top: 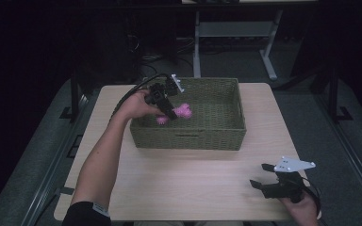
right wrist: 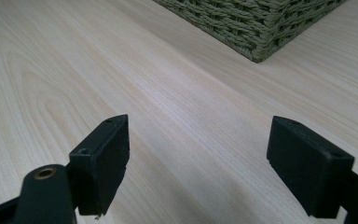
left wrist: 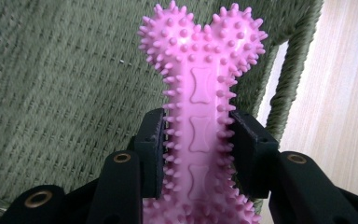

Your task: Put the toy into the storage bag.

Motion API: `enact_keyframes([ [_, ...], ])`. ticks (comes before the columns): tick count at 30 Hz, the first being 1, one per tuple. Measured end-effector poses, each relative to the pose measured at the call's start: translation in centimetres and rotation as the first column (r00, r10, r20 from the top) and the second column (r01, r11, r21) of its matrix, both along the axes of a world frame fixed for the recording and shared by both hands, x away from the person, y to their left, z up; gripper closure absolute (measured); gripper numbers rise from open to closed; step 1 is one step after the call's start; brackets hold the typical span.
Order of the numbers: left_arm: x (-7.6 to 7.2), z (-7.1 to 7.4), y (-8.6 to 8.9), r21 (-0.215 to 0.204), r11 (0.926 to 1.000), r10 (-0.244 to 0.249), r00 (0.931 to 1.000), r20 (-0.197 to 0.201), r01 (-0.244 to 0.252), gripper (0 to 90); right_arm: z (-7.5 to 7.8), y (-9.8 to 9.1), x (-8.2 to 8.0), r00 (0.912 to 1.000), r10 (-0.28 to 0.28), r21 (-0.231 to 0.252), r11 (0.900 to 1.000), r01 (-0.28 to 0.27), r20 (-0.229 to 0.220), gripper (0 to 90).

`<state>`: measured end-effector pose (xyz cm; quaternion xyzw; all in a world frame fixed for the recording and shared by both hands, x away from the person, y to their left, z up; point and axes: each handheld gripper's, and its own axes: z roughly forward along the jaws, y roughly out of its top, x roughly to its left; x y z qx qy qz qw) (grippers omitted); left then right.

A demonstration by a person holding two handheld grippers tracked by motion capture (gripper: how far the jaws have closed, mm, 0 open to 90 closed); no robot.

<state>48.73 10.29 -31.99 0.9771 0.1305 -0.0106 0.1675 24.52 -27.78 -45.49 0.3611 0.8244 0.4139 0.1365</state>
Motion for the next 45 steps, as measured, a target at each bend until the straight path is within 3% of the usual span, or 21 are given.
enact_keyframes([
  [20,0.6,-1.6,-0.4,0.034,0.9994,-0.001,0.9994,-0.033,0.002,57.8,-0.1,0.0,-0.1,1.0,-0.002,-0.003,1.0,0.002,-0.001,20.7],
  [45,1.7,-3.1,-0.3,0.041,0.9991,0.017,0.9975,-0.069,-0.014,57.3,-0.1,-0.3,-0.1,0.9999,-0.012,-0.002,0.9999,0.012,-0.001,20.7],
])
